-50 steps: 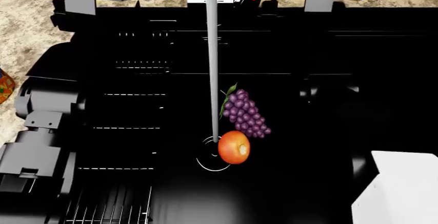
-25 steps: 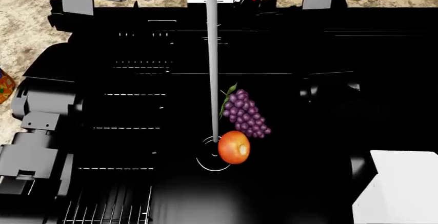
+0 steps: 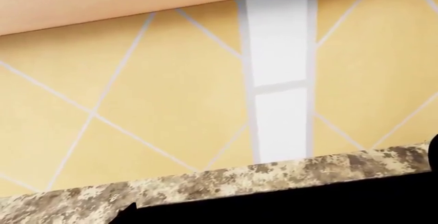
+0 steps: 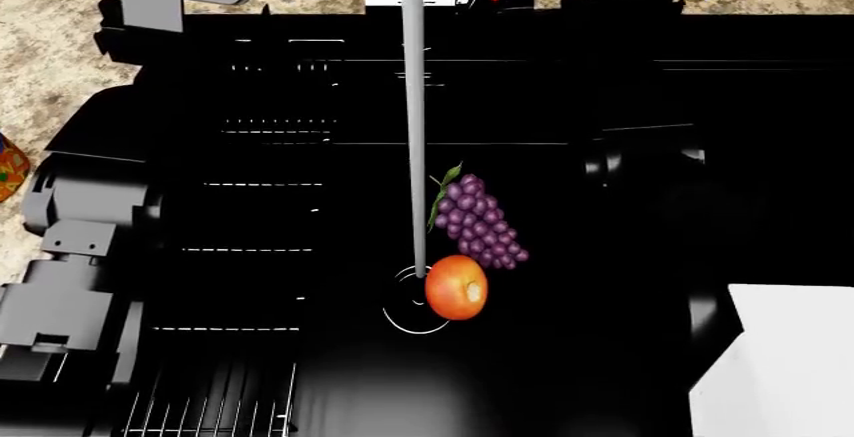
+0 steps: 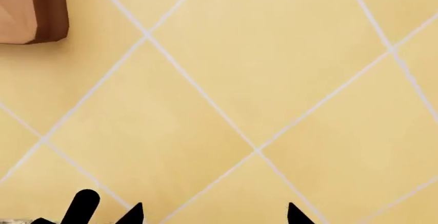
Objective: Pick up the fruits and vegetables and place them in the sink. Turn on the sink faucet to wash them. Then turn the sink off and put them in the tray.
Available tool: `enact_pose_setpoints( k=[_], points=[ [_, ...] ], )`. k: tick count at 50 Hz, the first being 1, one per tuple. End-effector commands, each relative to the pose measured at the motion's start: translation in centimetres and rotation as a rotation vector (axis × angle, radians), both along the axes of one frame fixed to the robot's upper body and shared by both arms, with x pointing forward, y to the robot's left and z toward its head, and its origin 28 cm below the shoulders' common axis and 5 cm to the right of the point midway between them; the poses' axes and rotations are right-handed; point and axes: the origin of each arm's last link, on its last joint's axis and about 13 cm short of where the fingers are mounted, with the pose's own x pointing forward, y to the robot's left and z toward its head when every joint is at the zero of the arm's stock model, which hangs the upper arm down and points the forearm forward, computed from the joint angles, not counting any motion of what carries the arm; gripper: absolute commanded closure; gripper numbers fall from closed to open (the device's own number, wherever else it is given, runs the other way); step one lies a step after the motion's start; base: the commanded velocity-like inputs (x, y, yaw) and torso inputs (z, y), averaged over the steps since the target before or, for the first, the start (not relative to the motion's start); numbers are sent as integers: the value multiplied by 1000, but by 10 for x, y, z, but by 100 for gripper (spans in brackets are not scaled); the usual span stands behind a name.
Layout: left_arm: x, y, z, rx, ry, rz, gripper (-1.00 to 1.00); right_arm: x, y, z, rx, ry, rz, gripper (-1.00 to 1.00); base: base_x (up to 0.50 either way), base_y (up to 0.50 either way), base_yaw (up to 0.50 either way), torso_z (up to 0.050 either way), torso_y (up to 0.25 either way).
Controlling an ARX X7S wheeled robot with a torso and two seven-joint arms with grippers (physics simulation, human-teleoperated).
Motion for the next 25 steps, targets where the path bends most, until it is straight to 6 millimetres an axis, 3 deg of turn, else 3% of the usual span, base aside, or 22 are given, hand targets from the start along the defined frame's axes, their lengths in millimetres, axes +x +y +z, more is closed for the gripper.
enact_pose_setpoints(
  k=[1,16,25],
  points=[
    [-1,2,-1,-2,3,5,-100,0,6,15,-7,-25,37,-100,0,0,0,0,0],
    [-2,6,-2,-11,3,15,-100,0,14,18,13,4,135,-100,0,0,0,0,0],
    [-2,6,-3,-12,3,11,-100,-2,25,36,-33,-15,247,-100,0,0,0,0,0]
  ],
)
